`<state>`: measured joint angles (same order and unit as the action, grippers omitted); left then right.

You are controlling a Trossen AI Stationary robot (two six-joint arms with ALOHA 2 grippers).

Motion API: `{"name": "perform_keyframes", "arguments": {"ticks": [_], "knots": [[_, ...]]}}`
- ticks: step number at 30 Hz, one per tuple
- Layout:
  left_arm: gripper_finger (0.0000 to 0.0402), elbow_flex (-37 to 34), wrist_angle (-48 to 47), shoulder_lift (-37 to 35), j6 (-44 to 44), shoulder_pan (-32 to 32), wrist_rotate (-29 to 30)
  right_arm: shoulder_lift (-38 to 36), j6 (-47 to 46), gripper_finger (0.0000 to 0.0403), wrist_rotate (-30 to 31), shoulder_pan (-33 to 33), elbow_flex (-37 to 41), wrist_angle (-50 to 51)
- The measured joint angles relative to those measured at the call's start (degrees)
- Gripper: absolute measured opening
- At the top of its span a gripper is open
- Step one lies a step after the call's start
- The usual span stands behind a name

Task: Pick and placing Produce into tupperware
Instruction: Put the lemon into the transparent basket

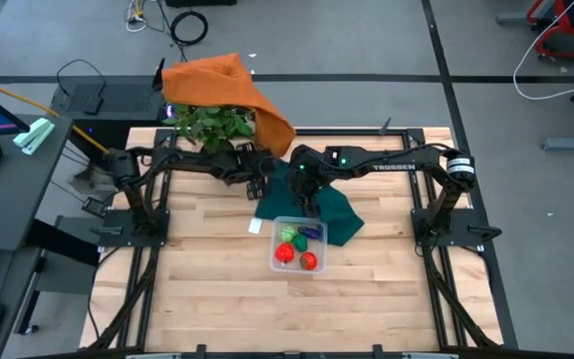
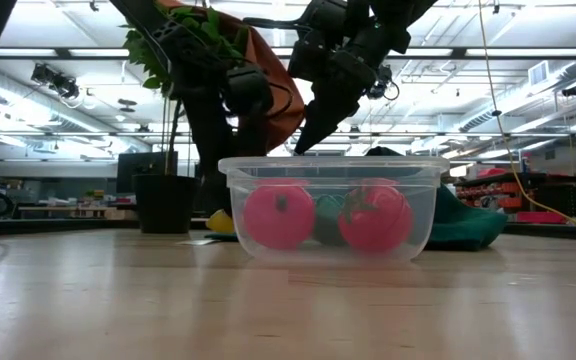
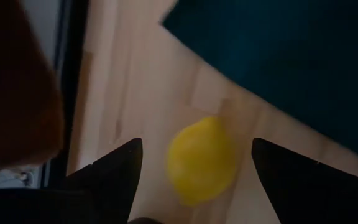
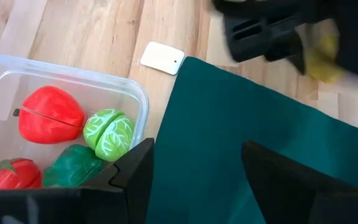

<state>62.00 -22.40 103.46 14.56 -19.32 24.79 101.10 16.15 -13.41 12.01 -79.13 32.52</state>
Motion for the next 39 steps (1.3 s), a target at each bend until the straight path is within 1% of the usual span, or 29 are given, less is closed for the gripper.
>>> {"name": "perform_keyframes", "arguments": {"ticks": [4,8,14,19,20,23,24,28,33,36,39], "knots": [[0.0308,0.0,0.0,2.5,0.3,2.4,5.1,0.0,-0.1,0.0203,0.0,0.0,0.0,0.0],[0.0310,0.0,0.4,3.7,-0.1,3.2,5.3,0.0,-0.1,0.0203,0.0,0.0,0.0,0.0],[0.0315,0.0,1.1,3.6,-1.7,1.6,1.0,0.0,-0.2,0.0203,0.0,0.0,0.0,0.0],[0.0315,0.0,0.8,3.6,-1.9,-0.5,-4.7,0.0,-0.5,0.0203,0.0,0.0,0.0,0.1],[0.0315,0.0,0.8,3.6,-2.1,-0.9,-6.0,0.0,-0.8,0.0203,0.0,0.0,0.0,0.1],[0.0314,0.1,-0.4,3.5,-4.9,-2.2,-13.4,0.0,-1.1,0.0203,-0.2,0.0,0.0,0.1],[0.0314,0.1,-1.0,3.5,-6.6,-2.4,-14.5,0.0,-1.1,0.0203,-0.3,0.0,0.0,0.1],[0.0312,0.2,-3.0,3.4,-7.9,-2.6,-15.0,0.0,-1.1,0.0203,-0.3,0.0,0.0,0.1],[0.0288,0.2,-4.2,3.4,-8.0,-2.5,-15.5,0.0,-1.2,0.0203,-0.3,0.0,0.0,0.1],[0.0261,0.2,-5.0,3.4,-7.9,-2.1,-15.6,0.0,-1.3,0.0203,-0.3,0.0,0.0,0.1],[0.0224,0.2,-5.8,3.4,-7.9,-1.5,-15.6,0.0,-1.3,0.0203,-0.3,0.0,0.0,0.1]]}}
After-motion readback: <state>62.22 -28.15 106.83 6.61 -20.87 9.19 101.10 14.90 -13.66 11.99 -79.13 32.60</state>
